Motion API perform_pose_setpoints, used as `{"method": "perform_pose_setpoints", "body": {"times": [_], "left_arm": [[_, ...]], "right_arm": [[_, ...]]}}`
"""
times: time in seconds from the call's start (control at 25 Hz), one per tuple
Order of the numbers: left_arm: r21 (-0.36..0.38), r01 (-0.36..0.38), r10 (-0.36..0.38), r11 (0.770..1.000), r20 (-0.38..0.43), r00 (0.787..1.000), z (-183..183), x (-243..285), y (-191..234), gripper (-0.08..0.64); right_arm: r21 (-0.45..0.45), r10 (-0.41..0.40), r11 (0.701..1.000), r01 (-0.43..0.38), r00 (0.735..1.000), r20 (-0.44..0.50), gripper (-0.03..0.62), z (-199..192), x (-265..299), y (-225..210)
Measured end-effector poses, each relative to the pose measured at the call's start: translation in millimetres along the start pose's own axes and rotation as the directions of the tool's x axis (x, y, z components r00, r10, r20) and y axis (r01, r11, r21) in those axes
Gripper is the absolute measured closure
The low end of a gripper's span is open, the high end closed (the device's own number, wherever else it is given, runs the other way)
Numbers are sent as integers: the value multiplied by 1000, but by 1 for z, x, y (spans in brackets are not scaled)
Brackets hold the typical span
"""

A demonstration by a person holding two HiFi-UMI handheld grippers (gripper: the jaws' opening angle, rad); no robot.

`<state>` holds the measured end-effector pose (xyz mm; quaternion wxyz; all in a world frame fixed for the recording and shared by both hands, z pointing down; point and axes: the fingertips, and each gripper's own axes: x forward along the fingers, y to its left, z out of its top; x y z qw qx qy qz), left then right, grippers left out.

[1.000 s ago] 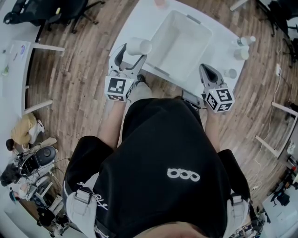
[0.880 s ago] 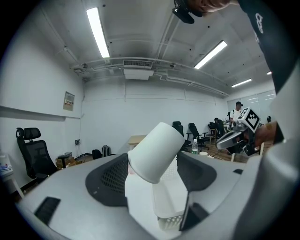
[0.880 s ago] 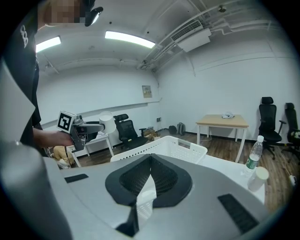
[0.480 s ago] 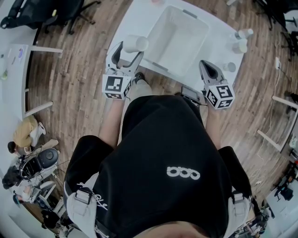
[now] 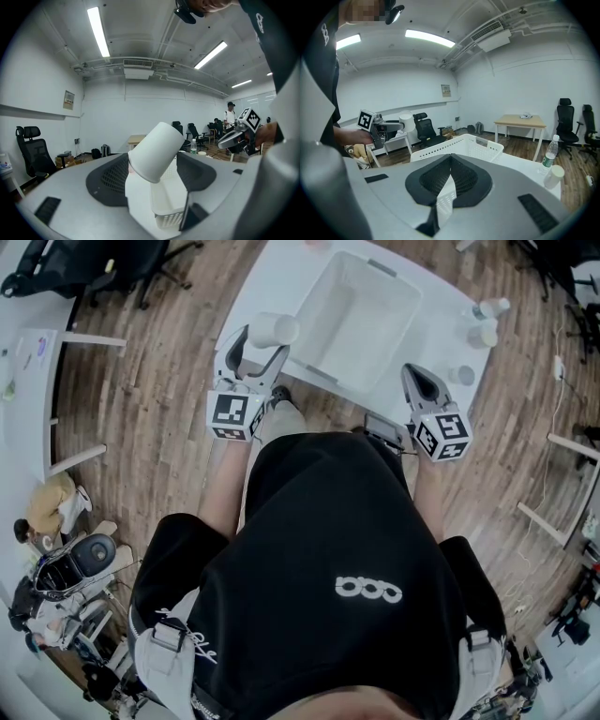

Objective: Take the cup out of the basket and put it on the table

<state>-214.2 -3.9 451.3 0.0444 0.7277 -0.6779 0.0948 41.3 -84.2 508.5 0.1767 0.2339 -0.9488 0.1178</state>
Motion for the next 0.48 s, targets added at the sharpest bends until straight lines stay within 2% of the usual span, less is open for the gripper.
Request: {"method": "perform_pose_setpoints", "body": {"times": [0.48], "left_arm": [[-4,6,-6,1000,-5,1000,-2,3,-3,238]], "right_arm": [[-3,-7,1000,7,1000,4,568,1,0,-4]]}}
